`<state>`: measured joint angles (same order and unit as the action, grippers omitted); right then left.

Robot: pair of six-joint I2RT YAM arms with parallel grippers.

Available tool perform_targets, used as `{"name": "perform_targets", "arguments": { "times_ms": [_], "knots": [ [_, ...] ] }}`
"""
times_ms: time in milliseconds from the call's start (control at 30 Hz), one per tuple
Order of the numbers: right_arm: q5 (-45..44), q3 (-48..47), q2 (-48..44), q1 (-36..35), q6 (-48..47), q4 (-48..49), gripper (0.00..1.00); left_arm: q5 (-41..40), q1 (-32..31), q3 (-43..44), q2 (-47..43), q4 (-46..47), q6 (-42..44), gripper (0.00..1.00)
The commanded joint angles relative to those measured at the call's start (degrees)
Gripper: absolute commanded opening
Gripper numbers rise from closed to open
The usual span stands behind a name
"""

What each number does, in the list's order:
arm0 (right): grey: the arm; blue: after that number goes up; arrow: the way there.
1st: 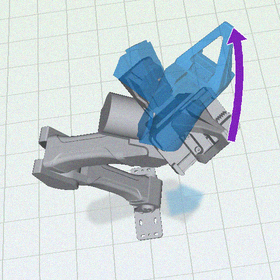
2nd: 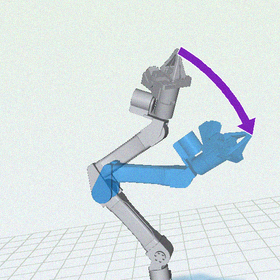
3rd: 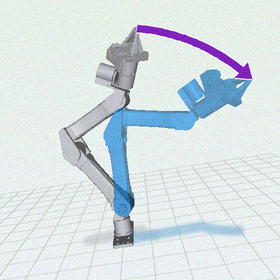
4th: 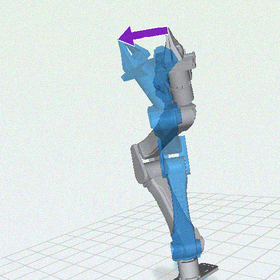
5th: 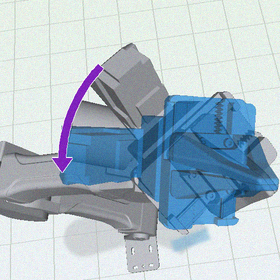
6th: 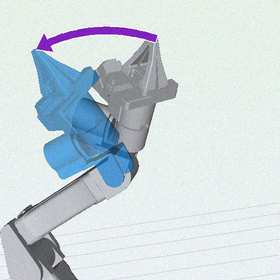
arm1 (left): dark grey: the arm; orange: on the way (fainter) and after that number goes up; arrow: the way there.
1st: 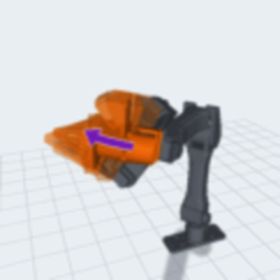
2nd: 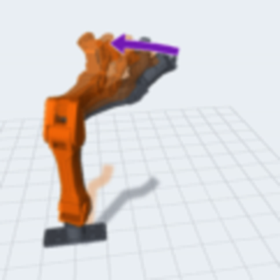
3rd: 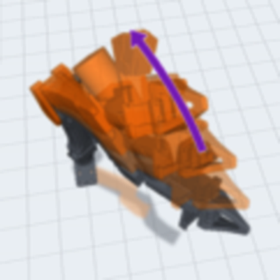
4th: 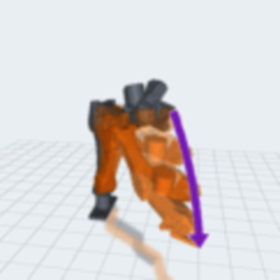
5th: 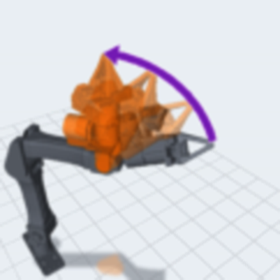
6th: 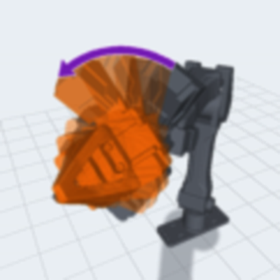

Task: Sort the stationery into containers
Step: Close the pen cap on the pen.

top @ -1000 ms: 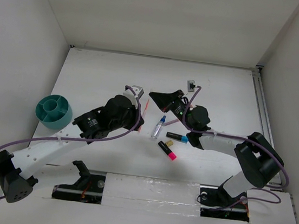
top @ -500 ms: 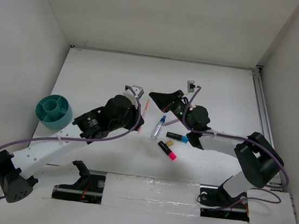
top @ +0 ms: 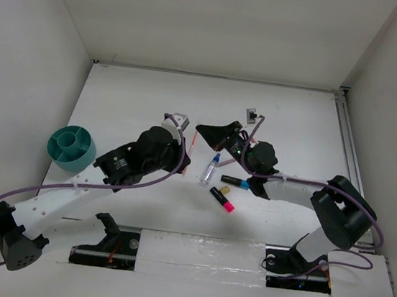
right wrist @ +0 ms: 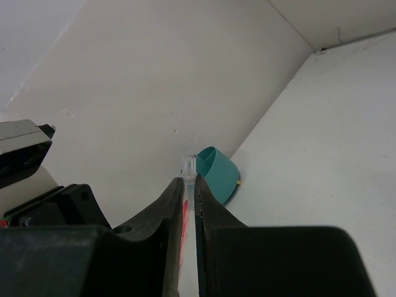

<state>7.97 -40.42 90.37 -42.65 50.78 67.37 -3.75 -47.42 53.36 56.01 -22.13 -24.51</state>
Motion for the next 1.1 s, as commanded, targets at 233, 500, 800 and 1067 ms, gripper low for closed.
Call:
{"name": "perform_targets", "arguments": {
  "times_ms": [233,500,800,1067],
  "knots": [
    [0.4,1.7,-1.8,-1.2,-0.8,2.2,0.00,-2.7,0.1,-0.1,-1.3,0.9,-0.7,0.00],
    [-1.9,3.4,-2.3,-2.9,-0.8,2.8,0.00,-3.6,0.1,-0.1,-1.3,1.5,-1.9,0.00],
    [-2.6,0.9,-0.5,-4.5,-0.7,2.1,0.00,-1.5,0.1,0.4,-0.7,3.2,-2.5,0.00],
    [-2.6,0.2,0.5,-5.0,-1.8,1.0,0.00,-1.7,0.1,1.0,-0.2,3.8,-2.5,0.00]
  ]
}}
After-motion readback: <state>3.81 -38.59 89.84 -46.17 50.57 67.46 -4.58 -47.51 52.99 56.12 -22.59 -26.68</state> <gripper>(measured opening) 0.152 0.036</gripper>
